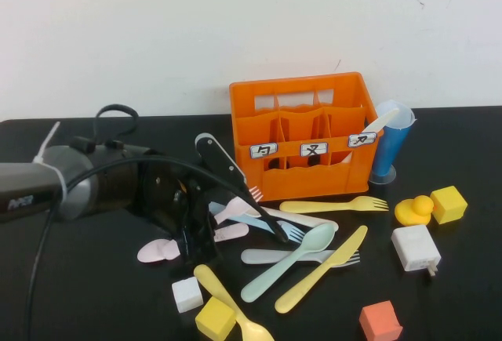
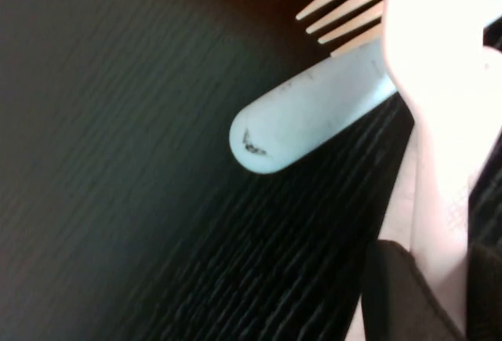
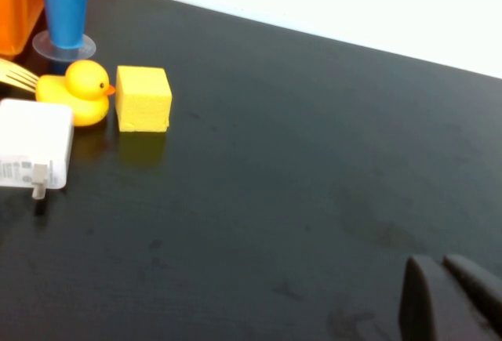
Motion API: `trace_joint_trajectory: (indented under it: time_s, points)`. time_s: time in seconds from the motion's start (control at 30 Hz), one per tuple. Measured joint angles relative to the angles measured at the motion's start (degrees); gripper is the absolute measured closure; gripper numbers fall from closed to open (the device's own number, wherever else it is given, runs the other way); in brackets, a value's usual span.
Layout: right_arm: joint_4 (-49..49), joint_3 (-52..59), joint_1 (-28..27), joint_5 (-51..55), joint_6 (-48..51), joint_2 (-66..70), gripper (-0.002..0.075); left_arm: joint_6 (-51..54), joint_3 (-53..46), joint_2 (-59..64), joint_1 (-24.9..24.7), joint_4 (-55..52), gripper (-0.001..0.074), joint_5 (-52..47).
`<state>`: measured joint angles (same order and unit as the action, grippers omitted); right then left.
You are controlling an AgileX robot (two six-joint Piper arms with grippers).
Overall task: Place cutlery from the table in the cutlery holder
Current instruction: Pick up the fork
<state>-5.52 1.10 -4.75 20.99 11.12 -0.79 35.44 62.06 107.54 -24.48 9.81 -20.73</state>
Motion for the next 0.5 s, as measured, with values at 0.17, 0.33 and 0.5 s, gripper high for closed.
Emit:
trace_joint_trajectory:
  time_s: [0.17,0.33,0.5]
  points:
    - [0.0,0.0,0.0,0.0,0.0,0.0,0.0729,-0.1,0.0,-2.19,0.0,-0.49,0.0591,-1.71]
    - [0.0,0.0,0.0,0.0,0.0,0.0,0.0729,-1.38,-1.31,-4.27,-1.03,-2.2,0.0591,-1.35]
    - [0.0,0.0,0.0,0.0,0.0,0.0,0.0729,-2.26,-9.8,-9.87,-3.1,-2.57,0.0591,13.05]
